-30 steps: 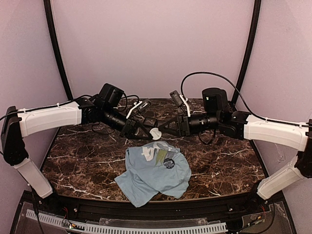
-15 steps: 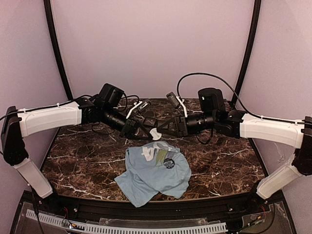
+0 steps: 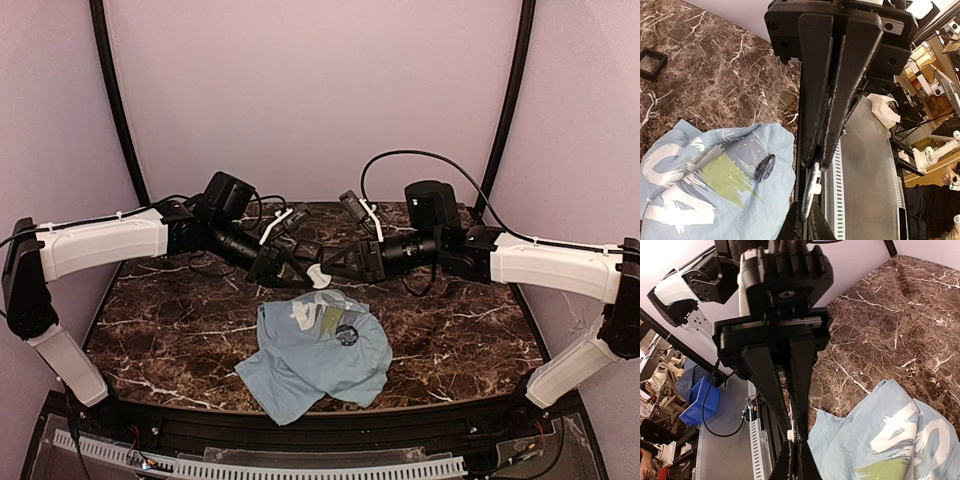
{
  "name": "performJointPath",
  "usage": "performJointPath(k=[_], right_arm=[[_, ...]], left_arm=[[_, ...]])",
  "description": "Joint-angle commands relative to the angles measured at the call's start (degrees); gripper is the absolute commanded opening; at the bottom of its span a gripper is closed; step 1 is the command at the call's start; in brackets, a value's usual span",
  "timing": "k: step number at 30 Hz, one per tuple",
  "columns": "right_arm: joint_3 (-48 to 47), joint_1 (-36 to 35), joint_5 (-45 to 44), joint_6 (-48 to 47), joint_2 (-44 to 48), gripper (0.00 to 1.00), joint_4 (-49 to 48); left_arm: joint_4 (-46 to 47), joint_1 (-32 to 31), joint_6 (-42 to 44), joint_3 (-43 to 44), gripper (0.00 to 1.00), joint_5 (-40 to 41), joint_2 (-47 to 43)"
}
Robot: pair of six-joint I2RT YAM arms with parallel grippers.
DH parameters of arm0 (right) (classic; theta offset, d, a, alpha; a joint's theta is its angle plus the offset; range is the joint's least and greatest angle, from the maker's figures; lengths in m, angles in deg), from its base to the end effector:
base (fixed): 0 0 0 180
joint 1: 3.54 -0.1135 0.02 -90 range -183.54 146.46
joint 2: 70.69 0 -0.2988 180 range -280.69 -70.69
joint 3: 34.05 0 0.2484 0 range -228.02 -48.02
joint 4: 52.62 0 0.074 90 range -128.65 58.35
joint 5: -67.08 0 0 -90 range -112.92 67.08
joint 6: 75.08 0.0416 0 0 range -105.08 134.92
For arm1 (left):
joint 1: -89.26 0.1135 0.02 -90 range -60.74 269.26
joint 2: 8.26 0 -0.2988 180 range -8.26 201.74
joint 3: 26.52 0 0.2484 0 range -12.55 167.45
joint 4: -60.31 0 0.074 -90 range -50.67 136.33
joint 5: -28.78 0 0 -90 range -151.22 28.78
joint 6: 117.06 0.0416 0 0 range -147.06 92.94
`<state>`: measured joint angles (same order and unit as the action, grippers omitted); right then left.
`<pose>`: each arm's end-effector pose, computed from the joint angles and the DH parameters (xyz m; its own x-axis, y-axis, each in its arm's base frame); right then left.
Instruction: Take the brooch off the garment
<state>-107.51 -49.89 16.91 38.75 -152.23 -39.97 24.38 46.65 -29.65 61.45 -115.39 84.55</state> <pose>0.2023 0.2507 0.3366 -0.6151 -0.1952 -0.7639 -0.7878 0.1919 0.5853 0.2397 -0.2663 0.3268 -0.5185 0.4410 -0.7326 0.8256 0.0351 -0.5631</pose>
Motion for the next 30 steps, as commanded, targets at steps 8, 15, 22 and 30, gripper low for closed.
performJointPath(k=[8,15,22,30], right_arm=[[-3.34,0.23,-19.2,-6.07,2.43,0.0,10.03],[-10.03,2.48,-49.88,-9.97,-1.27,0.0,26.4],[-16.43,7.58,-64.43,-13.1,-10.43,0.0,33.43],[-21.09,10.4,-69.61,-16.49,-21.48,0.0,31.5]], left_arm=[[-0.45,0.36,0.68,-0.47,0.76,14.62,-4.45],[-0.38,5.48,-1.76,-1.45,0.92,31.58,-9.63],[-1.57,15.72,-5.32,-0.83,0.98,37.38,-12.46],[-1.2,22.68,-9.76,-1.7,0.99,38.79,-13.44]])
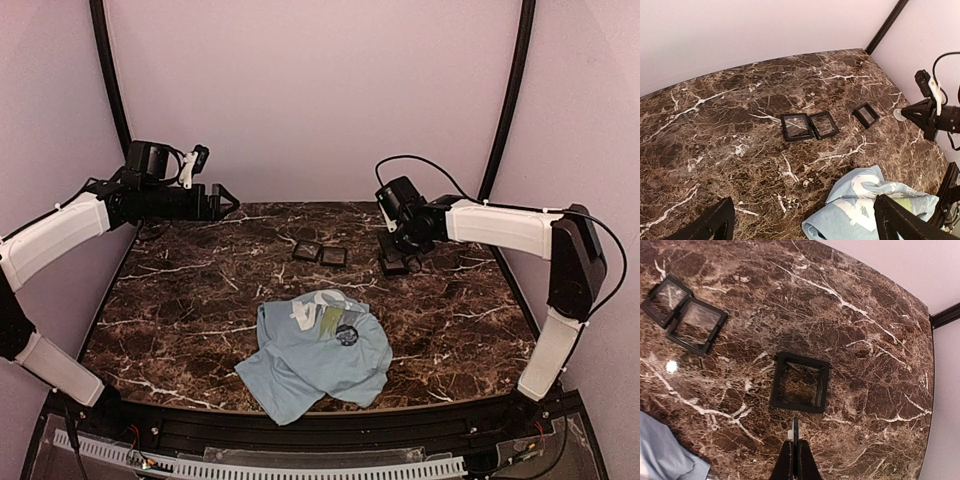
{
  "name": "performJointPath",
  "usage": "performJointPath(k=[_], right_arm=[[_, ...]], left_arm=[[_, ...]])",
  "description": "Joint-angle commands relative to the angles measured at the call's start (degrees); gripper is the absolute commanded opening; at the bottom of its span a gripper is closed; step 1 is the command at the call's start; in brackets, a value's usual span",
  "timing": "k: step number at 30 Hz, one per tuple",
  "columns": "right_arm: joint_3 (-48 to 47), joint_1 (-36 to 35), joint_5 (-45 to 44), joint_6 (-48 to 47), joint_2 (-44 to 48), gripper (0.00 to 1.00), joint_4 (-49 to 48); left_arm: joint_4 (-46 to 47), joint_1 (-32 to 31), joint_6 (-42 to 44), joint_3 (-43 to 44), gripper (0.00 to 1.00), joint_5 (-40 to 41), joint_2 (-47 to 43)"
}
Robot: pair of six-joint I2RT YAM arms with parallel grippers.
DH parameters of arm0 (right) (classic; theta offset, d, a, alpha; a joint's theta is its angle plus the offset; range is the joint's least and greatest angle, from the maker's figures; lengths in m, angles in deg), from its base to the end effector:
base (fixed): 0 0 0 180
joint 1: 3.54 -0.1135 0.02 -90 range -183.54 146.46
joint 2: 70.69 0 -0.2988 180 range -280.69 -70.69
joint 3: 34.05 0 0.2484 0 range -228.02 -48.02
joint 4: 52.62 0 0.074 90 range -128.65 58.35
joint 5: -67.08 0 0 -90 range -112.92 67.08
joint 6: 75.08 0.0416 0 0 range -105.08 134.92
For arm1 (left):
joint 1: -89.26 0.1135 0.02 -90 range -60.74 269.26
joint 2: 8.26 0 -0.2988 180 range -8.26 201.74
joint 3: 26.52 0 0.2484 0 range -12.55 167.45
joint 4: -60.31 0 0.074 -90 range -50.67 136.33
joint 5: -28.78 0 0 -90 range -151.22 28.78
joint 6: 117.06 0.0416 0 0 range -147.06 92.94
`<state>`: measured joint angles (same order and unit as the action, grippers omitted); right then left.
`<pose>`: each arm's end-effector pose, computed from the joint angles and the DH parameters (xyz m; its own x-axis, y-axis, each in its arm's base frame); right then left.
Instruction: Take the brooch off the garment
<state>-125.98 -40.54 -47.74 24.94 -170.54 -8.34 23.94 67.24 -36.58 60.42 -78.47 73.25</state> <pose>0.3185 0.2181 0.2854 -0.6807 -0.3152 -0.6613 -0.2258 0.9490 -0.2200 0.2927 -0.1317 0.3741 -0.5683 0.0595 -0.8207 0.5068 0.8110 -0.2922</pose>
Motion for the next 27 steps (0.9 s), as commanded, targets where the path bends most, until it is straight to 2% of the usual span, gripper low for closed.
performJointPath(k=[1,16,27], right_arm=[[-3.03,1.24,-5.47,-3.05,-4.21,0.0,-0.41],[-10.03,3.14,-9.4,-6.39,-18.19,0.0,-3.79],[-11.35,4.66,-11.29,-6.33,-21.31,0.0,-3.32]], left_arm=[[-0.87,2.26,-2.93,-0.6,0.99,2.14,-2.1],[-1.07,2.43,-2.8,-0.65,0.99,2.61,-2.29],[-1.07,2.42,-3.02,-0.59,0.99,1.93,-2.41]])
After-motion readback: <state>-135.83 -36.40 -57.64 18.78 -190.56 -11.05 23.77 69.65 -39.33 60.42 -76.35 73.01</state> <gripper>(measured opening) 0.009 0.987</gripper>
